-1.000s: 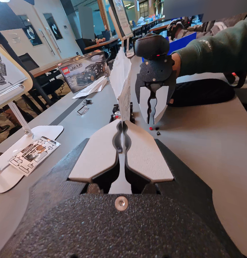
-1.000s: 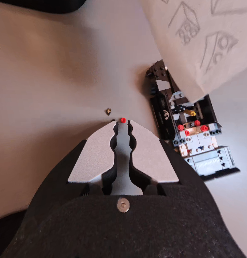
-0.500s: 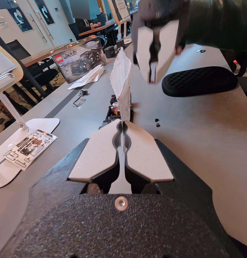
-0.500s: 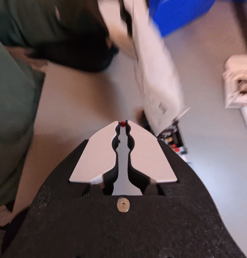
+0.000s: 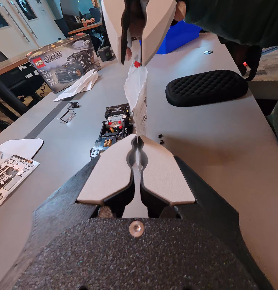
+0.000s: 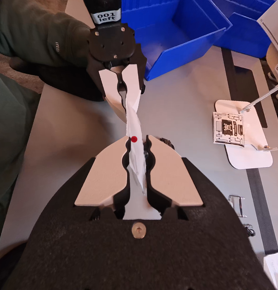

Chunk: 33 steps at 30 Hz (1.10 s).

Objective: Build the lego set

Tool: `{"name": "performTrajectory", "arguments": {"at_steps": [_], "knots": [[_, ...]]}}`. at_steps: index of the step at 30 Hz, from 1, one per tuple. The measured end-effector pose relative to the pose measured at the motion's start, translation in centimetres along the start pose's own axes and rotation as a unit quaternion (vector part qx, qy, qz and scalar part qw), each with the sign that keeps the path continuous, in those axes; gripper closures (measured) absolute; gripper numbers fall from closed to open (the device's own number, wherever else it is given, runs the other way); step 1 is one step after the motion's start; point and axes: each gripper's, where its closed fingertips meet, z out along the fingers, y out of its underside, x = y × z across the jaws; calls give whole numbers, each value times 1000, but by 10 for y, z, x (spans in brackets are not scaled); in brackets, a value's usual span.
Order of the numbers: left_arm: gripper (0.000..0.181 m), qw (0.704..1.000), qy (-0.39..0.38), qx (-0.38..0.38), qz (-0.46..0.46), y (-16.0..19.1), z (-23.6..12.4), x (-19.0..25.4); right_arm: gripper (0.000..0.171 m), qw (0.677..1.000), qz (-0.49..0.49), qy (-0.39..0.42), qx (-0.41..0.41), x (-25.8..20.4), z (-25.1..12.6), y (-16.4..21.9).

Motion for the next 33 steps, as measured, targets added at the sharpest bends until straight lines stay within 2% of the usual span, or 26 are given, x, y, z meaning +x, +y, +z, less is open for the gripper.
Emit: {"name": "performTrajectory", "arguments": {"at_steps": [6,14,18,21,23,25,29,33], "knots": [[181,1000,7,16,17,-6,-3,3,147,999,7,0,-48,0,6,22],[181,999,17,26,33,-9,-3,9,149,997,47,-18,-53,2,-2,31],[181,999,7,11,32,-4,-1,6,149,998,55,-6,-30,6,-10,28],[181,1000,-25,-13,10,4,-2,-9,149,998,59,19,25,9,-24,14],[181,998,-58,-23,-4,8,-6,-23,151,996,74,19,35,5,-27,18],[181,997,-77,-23,-18,9,-10,-32,153,997,80,3,-3,-7,-14,42],[181,996,-85,-9,-20,5,-13,-35,155,989,116,-53,-69,-41,35,95],[181,997,-77,4,-18,0,-14,-32,156,985,127,-52,-105,-47,63,121]]}}
